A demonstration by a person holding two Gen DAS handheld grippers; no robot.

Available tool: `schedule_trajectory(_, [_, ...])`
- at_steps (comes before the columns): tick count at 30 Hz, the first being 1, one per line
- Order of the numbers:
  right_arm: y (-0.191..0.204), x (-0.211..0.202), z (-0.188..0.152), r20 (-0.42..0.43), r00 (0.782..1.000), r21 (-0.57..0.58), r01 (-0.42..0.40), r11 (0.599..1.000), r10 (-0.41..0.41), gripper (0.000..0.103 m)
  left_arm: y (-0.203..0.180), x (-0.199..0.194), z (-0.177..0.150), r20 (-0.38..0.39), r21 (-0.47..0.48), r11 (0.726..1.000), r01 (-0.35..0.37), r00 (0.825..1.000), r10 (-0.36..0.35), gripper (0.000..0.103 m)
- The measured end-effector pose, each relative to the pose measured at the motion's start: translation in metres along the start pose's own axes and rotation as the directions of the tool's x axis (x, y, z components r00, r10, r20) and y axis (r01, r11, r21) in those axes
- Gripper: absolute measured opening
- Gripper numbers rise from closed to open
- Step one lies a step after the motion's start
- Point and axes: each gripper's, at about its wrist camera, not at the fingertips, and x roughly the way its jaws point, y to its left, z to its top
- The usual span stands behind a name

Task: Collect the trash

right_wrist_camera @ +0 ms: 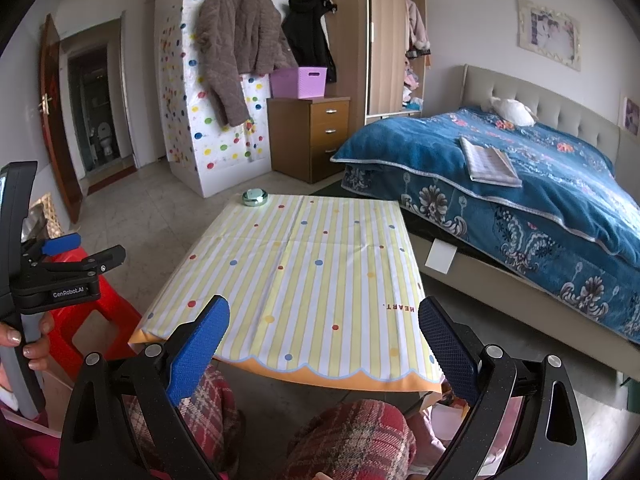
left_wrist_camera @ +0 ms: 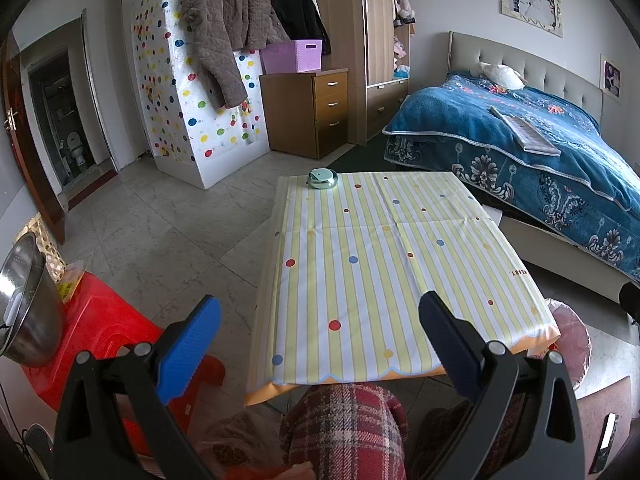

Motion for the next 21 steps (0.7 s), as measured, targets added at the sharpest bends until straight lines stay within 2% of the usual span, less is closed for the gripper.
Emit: schedule_trajectory(21, [-0.0019, 0.0007, -0.0008, -0.002, 1.000, 0.002, 0.001, 1.000, -0.001, 0.094, -0.0068, -0.0007, -0.0060, -0.002, 0.005, 1.000, 0.005, 1.000, -0.005, 0.096])
